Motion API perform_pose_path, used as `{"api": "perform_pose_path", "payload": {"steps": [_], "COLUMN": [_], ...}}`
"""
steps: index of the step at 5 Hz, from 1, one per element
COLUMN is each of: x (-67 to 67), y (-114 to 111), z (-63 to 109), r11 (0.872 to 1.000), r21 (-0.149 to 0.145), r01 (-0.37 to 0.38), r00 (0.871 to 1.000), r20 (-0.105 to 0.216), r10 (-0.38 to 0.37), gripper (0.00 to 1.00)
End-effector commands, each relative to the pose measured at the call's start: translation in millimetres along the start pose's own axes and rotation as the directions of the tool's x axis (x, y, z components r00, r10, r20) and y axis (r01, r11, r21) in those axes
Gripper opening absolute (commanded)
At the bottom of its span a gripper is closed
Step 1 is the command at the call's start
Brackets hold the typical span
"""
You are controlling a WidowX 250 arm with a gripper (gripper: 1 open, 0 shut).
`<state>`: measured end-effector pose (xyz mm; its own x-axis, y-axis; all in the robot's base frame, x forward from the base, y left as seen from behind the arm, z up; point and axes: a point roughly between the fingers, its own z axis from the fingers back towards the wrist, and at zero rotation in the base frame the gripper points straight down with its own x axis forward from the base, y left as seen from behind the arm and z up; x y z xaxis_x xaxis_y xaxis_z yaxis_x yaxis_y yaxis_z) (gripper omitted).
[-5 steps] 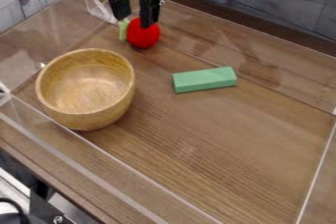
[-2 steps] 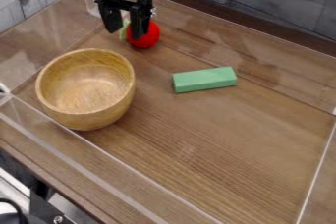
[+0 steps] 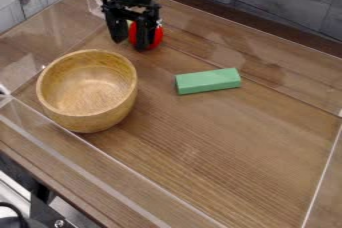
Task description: Move the red fruit to the right
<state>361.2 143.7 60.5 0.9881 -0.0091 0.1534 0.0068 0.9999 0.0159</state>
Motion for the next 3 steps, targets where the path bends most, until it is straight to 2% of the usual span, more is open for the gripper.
{"api": "perform_pose_path", "payload": {"steps": [1,2,3], "x": [11.6,8.6,5.4], "y": [3.9,6.8,9.7], "z": [16.2,15.8,22.2], "r11": [0.999,0.995,0.989], "r21": [0.018,0.006,-0.006], "r01": [0.036,0.097,0.15], "r00": [0.998,0.993,0.985], "r20": [0.059,0.07,0.092], "r10": [-0.037,-0.097,-0.149], "gripper": [0.0,0.0,0.0]}}
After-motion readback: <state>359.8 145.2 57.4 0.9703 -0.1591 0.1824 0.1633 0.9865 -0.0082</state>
